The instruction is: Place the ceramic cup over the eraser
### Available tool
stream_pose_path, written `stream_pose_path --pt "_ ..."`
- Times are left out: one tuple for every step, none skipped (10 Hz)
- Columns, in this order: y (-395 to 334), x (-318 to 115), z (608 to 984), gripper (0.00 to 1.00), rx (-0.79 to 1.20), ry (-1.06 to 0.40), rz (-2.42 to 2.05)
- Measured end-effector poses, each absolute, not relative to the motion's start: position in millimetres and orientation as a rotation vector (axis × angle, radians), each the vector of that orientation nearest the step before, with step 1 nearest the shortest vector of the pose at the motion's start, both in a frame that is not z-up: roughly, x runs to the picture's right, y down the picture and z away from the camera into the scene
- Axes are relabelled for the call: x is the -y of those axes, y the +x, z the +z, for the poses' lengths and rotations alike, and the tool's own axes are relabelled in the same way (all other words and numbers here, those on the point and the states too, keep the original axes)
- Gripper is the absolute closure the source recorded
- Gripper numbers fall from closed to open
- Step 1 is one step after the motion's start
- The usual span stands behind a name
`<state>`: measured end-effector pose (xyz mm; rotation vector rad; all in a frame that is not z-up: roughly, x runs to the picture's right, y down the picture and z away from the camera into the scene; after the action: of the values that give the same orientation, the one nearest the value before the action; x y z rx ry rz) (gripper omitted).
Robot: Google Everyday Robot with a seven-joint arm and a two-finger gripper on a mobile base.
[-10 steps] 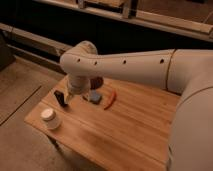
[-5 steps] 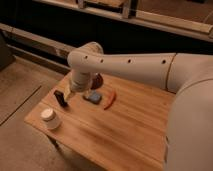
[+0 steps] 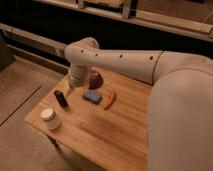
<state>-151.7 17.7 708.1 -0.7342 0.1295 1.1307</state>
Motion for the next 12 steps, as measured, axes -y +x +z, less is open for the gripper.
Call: stream_pose_path --pt "-148 -17 709 0.35 -0.133 -0.731 1.136" --pt "-147 -17 710 0.35 -0.134 -0.73 1.137" --pt "-148 -17 710 0.35 -0.133 -0.73 1.135" --pt "-149 -17 709 0.35 -0.133 -0.731 1.135" --pt "-146 -16 709 0.35 -0.132 -0.732 1.136" --pt "-142 -15 708 0.35 -0.132 -0.733 1.132" --pt "-145 -15 705 0.35 -0.127 -0.739 1.106" --pt "-154 -17 703 0.35 -0.12 -0.745 1.073" --pt "-168 -20 700 0.35 -0.111 -0.751 1.031" --pt "-181 -23 698 0.35 -0.102 -0.754 0.992" --pt "-200 -26 694 0.35 -0.087 -0.761 0.935" --pt "-211 -28 692 0.35 -0.078 -0.767 0.902"
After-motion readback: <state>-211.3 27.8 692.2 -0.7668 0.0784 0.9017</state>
